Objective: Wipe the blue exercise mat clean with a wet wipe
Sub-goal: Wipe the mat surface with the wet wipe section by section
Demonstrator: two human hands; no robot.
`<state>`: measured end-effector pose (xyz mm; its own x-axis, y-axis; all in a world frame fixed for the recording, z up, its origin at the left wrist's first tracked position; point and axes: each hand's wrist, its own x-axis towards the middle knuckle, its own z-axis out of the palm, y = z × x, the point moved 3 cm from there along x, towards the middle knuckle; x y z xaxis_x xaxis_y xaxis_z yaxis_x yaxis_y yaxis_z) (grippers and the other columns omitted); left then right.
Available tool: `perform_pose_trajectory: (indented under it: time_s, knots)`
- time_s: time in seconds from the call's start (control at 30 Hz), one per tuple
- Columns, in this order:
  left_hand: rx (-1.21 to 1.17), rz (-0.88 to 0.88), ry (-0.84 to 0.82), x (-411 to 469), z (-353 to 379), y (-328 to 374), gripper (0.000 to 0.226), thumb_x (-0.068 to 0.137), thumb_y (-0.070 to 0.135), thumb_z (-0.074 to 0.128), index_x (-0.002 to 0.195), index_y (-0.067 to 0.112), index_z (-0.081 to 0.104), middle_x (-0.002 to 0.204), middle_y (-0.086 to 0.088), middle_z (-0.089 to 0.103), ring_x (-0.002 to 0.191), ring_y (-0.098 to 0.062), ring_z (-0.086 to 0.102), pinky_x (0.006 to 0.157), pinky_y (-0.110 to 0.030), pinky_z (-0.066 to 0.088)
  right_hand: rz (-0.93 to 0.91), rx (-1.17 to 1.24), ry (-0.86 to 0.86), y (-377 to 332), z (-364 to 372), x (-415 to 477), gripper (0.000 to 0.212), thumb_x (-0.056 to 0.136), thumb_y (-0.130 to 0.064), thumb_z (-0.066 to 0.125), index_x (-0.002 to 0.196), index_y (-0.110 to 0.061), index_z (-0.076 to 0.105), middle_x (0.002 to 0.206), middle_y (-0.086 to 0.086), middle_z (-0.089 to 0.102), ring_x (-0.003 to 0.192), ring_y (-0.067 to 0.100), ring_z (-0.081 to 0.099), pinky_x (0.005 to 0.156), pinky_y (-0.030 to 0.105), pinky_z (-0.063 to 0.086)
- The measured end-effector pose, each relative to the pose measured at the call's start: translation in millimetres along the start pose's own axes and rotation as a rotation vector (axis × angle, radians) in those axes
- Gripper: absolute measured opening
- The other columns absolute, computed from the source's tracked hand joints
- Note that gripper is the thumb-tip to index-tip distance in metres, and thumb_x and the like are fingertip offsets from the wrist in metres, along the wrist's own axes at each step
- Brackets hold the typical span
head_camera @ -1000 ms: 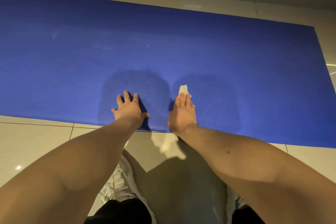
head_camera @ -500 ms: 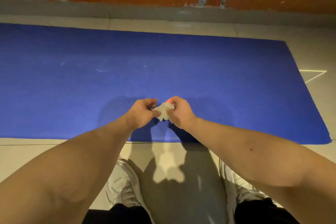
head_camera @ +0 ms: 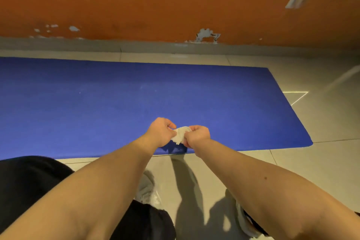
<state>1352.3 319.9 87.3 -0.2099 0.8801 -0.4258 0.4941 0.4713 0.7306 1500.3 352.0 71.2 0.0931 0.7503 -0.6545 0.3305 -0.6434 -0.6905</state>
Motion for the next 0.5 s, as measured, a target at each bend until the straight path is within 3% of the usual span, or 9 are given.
perform_pose_trajectory:
  time_s: [0.07, 0.13, 0.2, 0.23, 0.33, 0.43, 0.5]
  knots:
    - [0.035, 0.025, 0.006, -9, -9, 1, 0.012, 0.09, 0.011, 0.065, 0.096, 0.014, 0.074, 0.09, 0.001, 0.07, 0.083, -0.02, 0.064, 0.071, -0.029, 0.054, 0.05, 0.221, -0.038, 3, 7, -20, 0.024, 0.094, 0.004, 0.053, 0.114, -0.002, 0.062, 0.105, 0.016, 0.064, 0.075, 0.027, 0.06, 0.046, 0.024, 0.053]
    - [0.044, 0.04, 0.025, -18, -18, 1, 0.009, 0.09, 0.011, 0.066, 0.09, 0.016, 0.073, 0.089, 0.002, 0.07, 0.085, -0.02, 0.064, 0.079, -0.033, 0.055, 0.055, 0.327, -0.126, 4, 17, -35, 0.02, 0.097, -0.003, 0.054, 0.117, -0.006, 0.059, 0.111, 0.014, 0.063, 0.087, 0.027, 0.066, 0.063, 0.03, 0.061]
    - [0.048, 0.052, 0.043, -23, -25, -1, 0.008, 0.09, 0.012, 0.067, 0.086, 0.018, 0.071, 0.083, 0.003, 0.068, 0.079, -0.018, 0.062, 0.076, -0.034, 0.054, 0.078, 0.39, -0.171, 8, 27, -45, 0.019, 0.098, -0.011, 0.057, 0.113, -0.002, 0.064, 0.113, 0.015, 0.07, 0.098, 0.03, 0.072, 0.08, 0.039, 0.064]
    - [0.053, 0.059, 0.045, -24, -28, -3, 0.009, 0.09, 0.012, 0.068, 0.083, 0.019, 0.07, 0.081, 0.002, 0.068, 0.075, -0.018, 0.061, 0.073, -0.033, 0.054, 0.086, 0.425, -0.184, 9, 31, -49, 0.019, 0.098, -0.015, 0.059, 0.112, -0.005, 0.068, 0.112, 0.015, 0.072, 0.101, 0.031, 0.072, 0.081, 0.04, 0.064]
    - [0.104, 0.072, 0.038, -26, -36, -9, 0.01, 0.088, 0.013, 0.07, 0.079, 0.018, 0.07, 0.074, 0.003, 0.066, 0.069, -0.017, 0.059, 0.063, -0.028, 0.05, 0.074, 0.476, -0.188, 14, 44, -53, 0.021, 0.095, -0.011, 0.066, 0.116, -0.008, 0.067, 0.112, 0.014, 0.072, 0.099, 0.028, 0.072, 0.064, 0.029, 0.062]
    - [0.171, 0.077, 0.031, -25, -41, -15, 0.008, 0.086, 0.015, 0.074, 0.079, 0.016, 0.071, 0.077, 0.0, 0.069, 0.07, -0.018, 0.059, 0.064, -0.03, 0.051, 0.057, 0.438, -0.119, 25, 51, -48, 0.028, 0.09, 0.0, 0.068, 0.117, -0.006, 0.065, 0.103, 0.011, 0.07, 0.076, 0.022, 0.066, 0.048, 0.021, 0.052]
    - [0.198, 0.086, 0.028, -24, -45, -16, 0.011, 0.087, 0.014, 0.073, 0.077, 0.018, 0.07, 0.079, 0.001, 0.068, 0.071, -0.018, 0.06, 0.064, -0.029, 0.05, 0.058, 0.404, -0.089, 26, 55, -46, 0.024, 0.091, 0.001, 0.065, 0.114, -0.005, 0.066, 0.097, 0.01, 0.068, 0.069, 0.02, 0.062, 0.051, 0.023, 0.052]
